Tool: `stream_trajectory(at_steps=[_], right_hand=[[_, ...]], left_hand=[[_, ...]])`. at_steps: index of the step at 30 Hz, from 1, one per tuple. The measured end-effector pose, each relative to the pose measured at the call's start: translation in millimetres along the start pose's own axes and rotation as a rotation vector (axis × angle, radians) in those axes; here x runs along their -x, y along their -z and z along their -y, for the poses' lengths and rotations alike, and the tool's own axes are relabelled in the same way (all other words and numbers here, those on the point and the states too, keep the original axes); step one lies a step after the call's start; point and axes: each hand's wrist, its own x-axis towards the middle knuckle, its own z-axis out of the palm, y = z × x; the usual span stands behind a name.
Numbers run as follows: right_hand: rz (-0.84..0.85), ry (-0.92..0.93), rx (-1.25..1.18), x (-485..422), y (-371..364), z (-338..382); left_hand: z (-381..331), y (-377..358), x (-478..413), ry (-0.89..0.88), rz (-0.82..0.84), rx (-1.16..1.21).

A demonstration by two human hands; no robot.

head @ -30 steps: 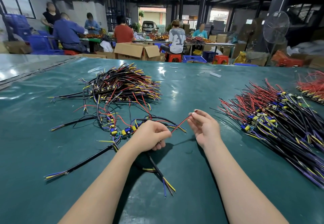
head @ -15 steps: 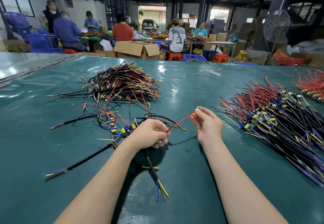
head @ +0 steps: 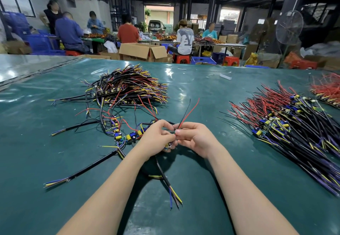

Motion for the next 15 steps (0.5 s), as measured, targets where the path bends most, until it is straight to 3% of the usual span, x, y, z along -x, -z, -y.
stream_trajectory(at_steps=[8,15], right_hand=[[-0.123,0.061,0.074,-3.5,-3.0,-3.3],[-0.054,0.066,0.048,-4.5,-1.2,-2.1]], left_hand=[[1.8,0.4,-2.7,0.029,-0.03,0.004],[1.8,1.0,-4.3,0.056,-0.091,0.023]])
